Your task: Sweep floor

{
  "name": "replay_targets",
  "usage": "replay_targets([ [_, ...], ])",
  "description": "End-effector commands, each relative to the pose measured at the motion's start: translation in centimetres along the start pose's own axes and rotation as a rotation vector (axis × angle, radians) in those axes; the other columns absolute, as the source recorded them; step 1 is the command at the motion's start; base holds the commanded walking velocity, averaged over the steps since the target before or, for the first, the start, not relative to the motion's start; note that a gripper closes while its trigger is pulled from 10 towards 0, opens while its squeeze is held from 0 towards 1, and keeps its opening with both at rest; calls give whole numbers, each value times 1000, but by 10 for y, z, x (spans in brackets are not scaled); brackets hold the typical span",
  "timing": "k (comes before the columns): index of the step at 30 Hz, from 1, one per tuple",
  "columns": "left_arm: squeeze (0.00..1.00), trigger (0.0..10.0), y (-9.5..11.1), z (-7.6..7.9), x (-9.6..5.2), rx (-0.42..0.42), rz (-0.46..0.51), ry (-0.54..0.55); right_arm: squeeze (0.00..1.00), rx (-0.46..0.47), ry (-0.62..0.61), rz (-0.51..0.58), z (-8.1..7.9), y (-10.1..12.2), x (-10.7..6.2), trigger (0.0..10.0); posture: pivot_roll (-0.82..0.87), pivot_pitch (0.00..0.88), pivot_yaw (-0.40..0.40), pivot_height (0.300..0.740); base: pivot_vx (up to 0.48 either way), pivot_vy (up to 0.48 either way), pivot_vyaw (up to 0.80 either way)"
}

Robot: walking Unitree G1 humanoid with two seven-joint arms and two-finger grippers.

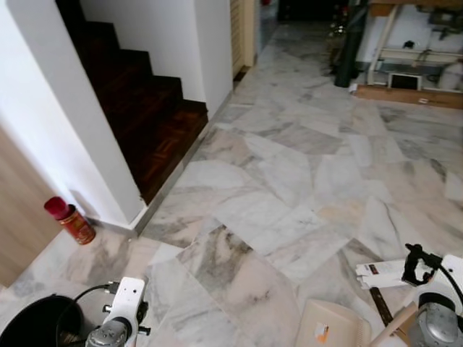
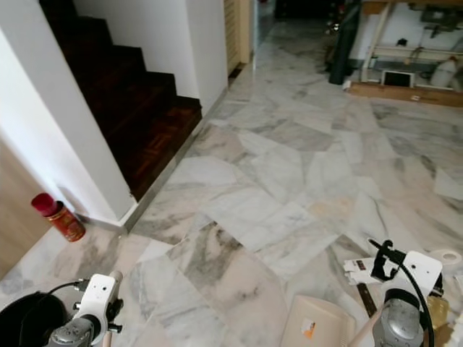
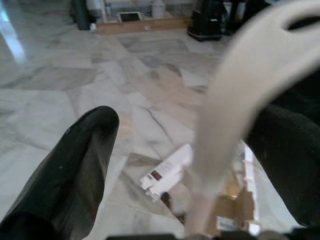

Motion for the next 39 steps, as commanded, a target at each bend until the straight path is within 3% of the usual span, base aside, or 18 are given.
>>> replay_targets([
  [1, 0, 10000, 6, -5, 1, 6, 23, 17, 0, 9, 16, -6, -6, 0, 0, 10000, -25, 0, 50, 740, 0, 0, -581],
  [12, 0, 10000, 7, -6, 0, 7, 25, 17, 0, 7, 25, 2, -8, 0, -1, 10000, -28, 0, 54, 740, 0, 0, -53],
  [26, 0, 10000, 12, -7, 2, 29, 32, 24, 0, 13, 33, -2, -10, 1, 1, 10000, -26, 0, 57, 740, 265, 0, -579],
  [39, 0, 10000, 12, -7, 1, 14, 41, 24, 0, 15, 41, 13, -12, 3, 0, 10000, -19, 0, 55, 740, 0, 0, -291],
])
Point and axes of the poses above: a point about 5 cm out from each wrist's last joint towards the gripper, its own x axis pointing out of the wrist towards the gripper, its own y axis along the axis of the wrist's last joint, z = x × y, the point moved 2 cm from there along x, pointing out of the wrist towards the gripper, and after that the axes turned 9 degrees about -x, right-handed, at the moved point
